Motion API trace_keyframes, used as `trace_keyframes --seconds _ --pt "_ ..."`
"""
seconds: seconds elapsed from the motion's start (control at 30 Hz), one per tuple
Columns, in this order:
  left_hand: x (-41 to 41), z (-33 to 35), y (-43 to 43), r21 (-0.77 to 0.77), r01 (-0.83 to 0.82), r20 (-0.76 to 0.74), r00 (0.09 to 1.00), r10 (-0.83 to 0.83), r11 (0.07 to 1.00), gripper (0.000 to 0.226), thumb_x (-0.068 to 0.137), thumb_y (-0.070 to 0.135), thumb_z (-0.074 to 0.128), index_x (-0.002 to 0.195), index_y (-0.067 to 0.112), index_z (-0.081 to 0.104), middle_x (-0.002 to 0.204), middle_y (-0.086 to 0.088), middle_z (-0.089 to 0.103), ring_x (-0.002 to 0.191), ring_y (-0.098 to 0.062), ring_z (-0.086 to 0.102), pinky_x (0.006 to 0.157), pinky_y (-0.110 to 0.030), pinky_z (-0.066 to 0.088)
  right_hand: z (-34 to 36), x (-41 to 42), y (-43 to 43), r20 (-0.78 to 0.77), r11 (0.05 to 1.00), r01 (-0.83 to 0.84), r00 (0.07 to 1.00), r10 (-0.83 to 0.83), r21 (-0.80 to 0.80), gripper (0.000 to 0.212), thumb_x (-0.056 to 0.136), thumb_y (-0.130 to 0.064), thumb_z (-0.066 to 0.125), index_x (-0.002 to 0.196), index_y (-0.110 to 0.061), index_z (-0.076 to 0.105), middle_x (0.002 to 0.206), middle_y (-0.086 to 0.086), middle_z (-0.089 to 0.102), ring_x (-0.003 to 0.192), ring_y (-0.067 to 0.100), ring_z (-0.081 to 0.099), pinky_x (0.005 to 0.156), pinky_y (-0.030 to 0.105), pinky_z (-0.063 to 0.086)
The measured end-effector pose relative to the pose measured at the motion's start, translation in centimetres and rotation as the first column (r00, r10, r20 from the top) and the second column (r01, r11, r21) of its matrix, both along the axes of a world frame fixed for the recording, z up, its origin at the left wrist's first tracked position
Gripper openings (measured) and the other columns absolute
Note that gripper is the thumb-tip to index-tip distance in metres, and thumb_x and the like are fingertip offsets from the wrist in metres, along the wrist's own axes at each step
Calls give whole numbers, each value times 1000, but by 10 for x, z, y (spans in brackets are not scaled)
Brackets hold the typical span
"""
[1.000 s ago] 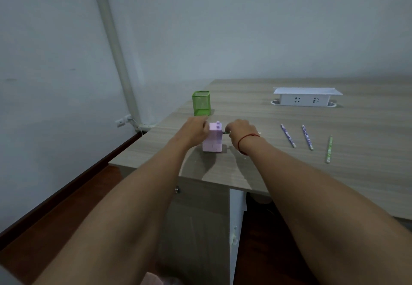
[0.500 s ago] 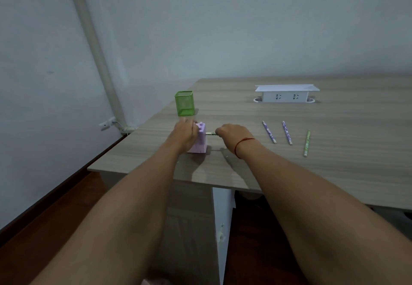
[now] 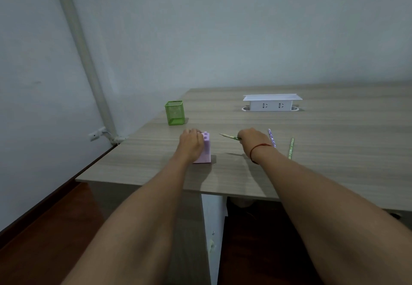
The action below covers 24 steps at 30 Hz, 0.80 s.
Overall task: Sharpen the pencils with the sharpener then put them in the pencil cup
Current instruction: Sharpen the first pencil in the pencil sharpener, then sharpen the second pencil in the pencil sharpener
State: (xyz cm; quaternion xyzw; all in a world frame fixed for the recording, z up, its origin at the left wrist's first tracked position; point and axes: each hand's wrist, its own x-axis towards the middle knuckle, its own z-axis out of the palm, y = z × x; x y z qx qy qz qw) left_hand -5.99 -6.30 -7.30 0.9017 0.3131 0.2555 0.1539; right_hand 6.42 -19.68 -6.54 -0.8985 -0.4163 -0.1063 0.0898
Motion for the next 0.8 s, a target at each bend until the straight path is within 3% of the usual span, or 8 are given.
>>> trace_keyframes --seconds 0.23,0.33,0.5,0.6,0.7,0.8 --pt "8 -11 -3 9 40 165 985 -41 999 39 97 17 27 109 -3 58 111 -24 58 107 -33 51 92 -39 38 -5 3 6 -60 989 114 992 -109 90 29 92 5 46 117 -2 59 124 19 58 114 35 58 90 38 48" --pt "11 -22 2 -6 -6 255 967 7 1000 29 97 16 35 105 4 60 106 -17 57 103 -30 51 83 -37 41 -16 12 10 -109 979 166 982 -153 119 31 92 7 42 114 -2 61 124 18 59 112 35 60 88 37 48" --pt "20 -22 6 86 -58 275 961 33 995 25 95 18 40 97 5 62 101 -17 59 98 -31 54 76 -36 42 -29 19 14 -151 975 183 975 -163 128 26 94 -9 47 115 -4 62 125 18 59 116 35 56 93 36 46" --pt "20 -26 7 115 -86 293 955 49 990 38 90 27 32 98 5 62 102 -17 60 98 -33 54 75 -38 43 -22 34 18 -128 957 219 972 -197 191 27 94 -10 47 114 -3 63 121 18 62 115 36 57 92 37 47" --pt "20 -28 8 175 -73 290 957 19 982 56 82 40 20 96 6 62 99 -17 61 95 -32 55 73 -39 44 -21 45 21 -120 960 246 965 -231 131 28 92 0 46 114 -3 63 120 17 63 113 34 59 86 37 48" --pt "19 -29 10 199 -72 273 962 15 977 60 79 42 16 95 7 62 98 -16 61 93 -32 55 71 -38 44 -25 51 24 -161 966 236 963 -218 105 29 95 0 44 118 -3 61 123 16 61 116 33 58 92 36 47"
